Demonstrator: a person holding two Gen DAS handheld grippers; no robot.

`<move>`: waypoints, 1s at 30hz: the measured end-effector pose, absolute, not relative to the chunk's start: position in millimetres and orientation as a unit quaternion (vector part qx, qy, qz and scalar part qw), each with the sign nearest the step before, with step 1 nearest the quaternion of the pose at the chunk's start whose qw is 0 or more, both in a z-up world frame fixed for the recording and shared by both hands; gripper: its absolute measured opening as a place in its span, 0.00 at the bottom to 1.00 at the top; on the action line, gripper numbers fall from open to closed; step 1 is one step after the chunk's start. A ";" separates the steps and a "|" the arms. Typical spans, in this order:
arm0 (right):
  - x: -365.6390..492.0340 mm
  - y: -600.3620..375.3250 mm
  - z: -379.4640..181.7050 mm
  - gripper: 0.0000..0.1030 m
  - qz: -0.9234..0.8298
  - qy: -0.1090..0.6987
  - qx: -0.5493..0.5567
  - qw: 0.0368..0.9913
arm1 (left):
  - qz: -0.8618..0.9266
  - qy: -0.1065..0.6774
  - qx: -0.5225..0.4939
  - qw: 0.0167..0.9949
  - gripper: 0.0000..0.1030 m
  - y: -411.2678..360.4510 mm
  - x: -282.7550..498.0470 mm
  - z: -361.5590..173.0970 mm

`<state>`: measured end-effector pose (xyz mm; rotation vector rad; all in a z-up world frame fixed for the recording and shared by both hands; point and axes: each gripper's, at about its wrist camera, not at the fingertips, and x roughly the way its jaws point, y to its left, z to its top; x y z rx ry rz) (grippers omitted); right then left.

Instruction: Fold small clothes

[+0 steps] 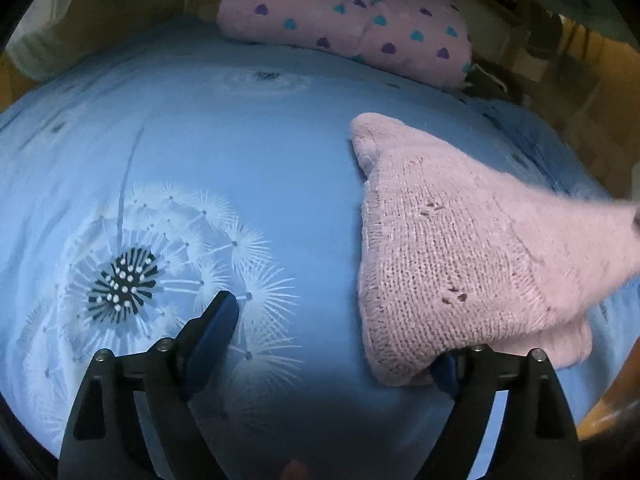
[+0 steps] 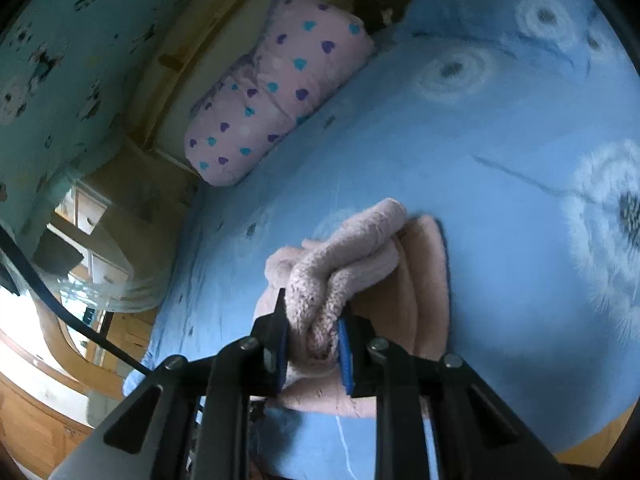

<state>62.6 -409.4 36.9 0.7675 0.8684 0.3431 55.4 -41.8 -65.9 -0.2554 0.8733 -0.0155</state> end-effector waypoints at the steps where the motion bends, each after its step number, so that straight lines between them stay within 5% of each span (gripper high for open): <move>1: 59.8 -409.6 28.2 0.19 0.155 0.418 0.363 0.818 | -0.012 0.423 -0.121 0.898 0.78 -44.2 54.3 -64.7; 11: 28.0 -407.9 -36.6 0.21 0.107 0.487 0.360 0.789 | -0.046 0.449 -0.156 0.879 0.75 -30.6 53.8 -62.3; 14: 26.2 -407.8 -36.0 0.29 0.108 0.488 0.354 0.791 | -0.098 0.469 -0.188 0.858 0.75 -17.5 39.4 -51.2; 20: 14.2 -429.7 -10.0 0.35 0.090 0.453 0.366 0.808 | -0.130 0.441 -0.173 0.871 0.75 21.7 14.7 -8.0; 25: 34.9 -405.0 37.9 0.34 0.139 0.413 0.266 0.860 | -0.204 0.452 -0.107 0.862 0.75 -10.9 62.7 11.3; 26: 41.0 -397.8 41.9 0.28 0.149 0.412 0.260 0.860 | -0.226 0.454 -0.095 0.856 0.75 -24.1 76.1 12.5; 27: 51.2 -389.1 44.8 0.11 0.162 0.411 0.255 0.860 | -0.227 0.456 -0.088 0.856 0.75 -33.0 85.7 12.3; 30: 78.9 -370.8 43.5 0.07 0.196 0.421 0.250 0.850 | -0.213 0.475 -0.078 0.850 0.75 -54.4 124.0 3.2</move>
